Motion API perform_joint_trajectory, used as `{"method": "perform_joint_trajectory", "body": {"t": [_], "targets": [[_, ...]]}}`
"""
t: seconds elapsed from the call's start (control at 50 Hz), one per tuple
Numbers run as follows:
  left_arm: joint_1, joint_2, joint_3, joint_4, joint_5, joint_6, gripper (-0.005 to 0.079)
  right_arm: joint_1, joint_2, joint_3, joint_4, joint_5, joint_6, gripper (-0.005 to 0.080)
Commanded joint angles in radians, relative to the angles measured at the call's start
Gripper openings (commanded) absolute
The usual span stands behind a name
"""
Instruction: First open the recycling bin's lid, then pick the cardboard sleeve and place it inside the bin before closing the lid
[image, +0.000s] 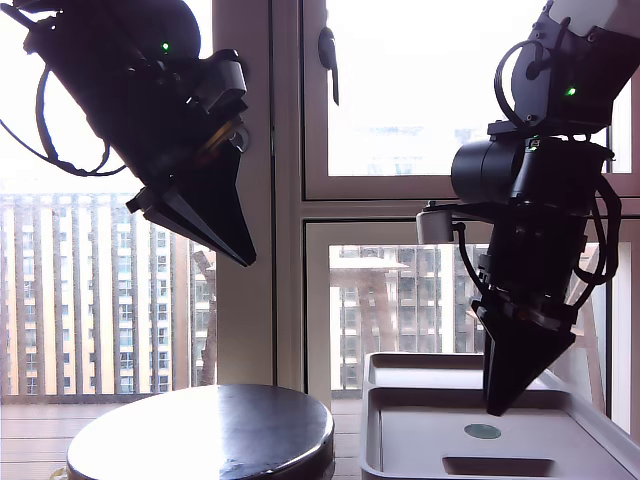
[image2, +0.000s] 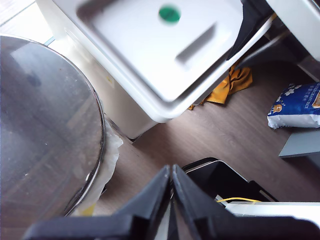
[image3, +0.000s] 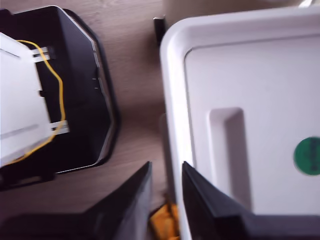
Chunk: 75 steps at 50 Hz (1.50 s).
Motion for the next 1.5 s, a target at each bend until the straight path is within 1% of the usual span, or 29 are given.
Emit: {"method": "perform_joint_trajectory", "body": {"t": [0.0, 0.04, 0.1, 0.12, 0.16, 0.28, 0.4, 0.48, 0.66, 0.86, 1.0, 1.14, 1.24, 1.32, 1.48], "targets": [[-0.002, -0.003, -0.001, -0.001, 0.008, 0.007, -0.0019, 0.008, 0.0, 0.004, -0.028, -0.003, 0.029, 0.0187], [-0.002, -0.003, -0.001, -0.002, 0.008, 0.007, -0.0019, 0.009, -0.003, 0.004, -0.043, -0.004, 0.059, 0.0135], [-0.002, -0.009, -0.001, -0.002, 0.007, 0.007, -0.0019, 0.009, -0.012, 0.004, -0.066, -0.006, 0.112, -0.0027], [-0.002, -0.011, -0.001, 0.0, 0.007, 0.007, -0.0019, 0.008, -0.015, 0.004, -0.072, -0.009, 0.125, -0.0006], [-0.001, -0.018, -0.001, 0.002, 0.007, 0.006, -0.0019, 0.008, -0.023, 0.004, -0.076, -0.016, 0.169, -0.0015], [0.002, -0.055, -0.001, -0.007, 0.007, 0.006, -0.0019, 0.008, -0.057, 0.004, -0.058, -0.048, 0.402, -0.0013], [0.01, -0.09, -0.001, -0.037, 0.041, 0.017, -0.0019, -0.019, -0.077, 0.004, -0.042, -0.151, 0.586, -0.0013], [0.031, -0.108, -0.001, -0.045, 0.032, -0.01, -0.0019, -0.052, -0.076, 0.004, -0.043, -0.195, 0.683, -0.0013], [0.071, -0.127, -0.008, -0.034, -0.011, -0.017, -0.0019, -0.13, -0.102, 0.003, -0.003, -0.194, 0.744, -0.0013], [0.111, -0.166, -0.074, 0.059, -0.08, -0.063, -0.0019, -0.193, -0.212, -0.01, 0.068, -0.092, 0.784, -0.0013], [0.156, -0.224, -0.171, 0.153, -0.093, -0.08, -0.0019, -0.225, -0.342, -0.054, 0.137, -0.052, 0.793, -0.0013], [0.214, -0.293, -0.294, 0.267, -0.1, -0.095, -0.0019, -0.245, -0.493, -0.143, 0.251, -0.002, 0.808, -0.0013], [0.257, -0.349, -0.388, 0.358, -0.101, -0.121, -0.0019, -0.257, -0.594, -0.217, 0.335, 0.001, 0.813, -0.0013], [0.283, -0.402, -0.462, 0.429, -0.107, -0.141, -0.0019, -0.268, -0.678, -0.284, 0.406, 0.024, 0.813, -0.0013], [0.311, -0.511, -0.577, 0.496, -0.133, -0.159, -0.0019, -0.289, -0.829, -0.425, 0.518, 0.031, 0.813, -0.0013]]}}
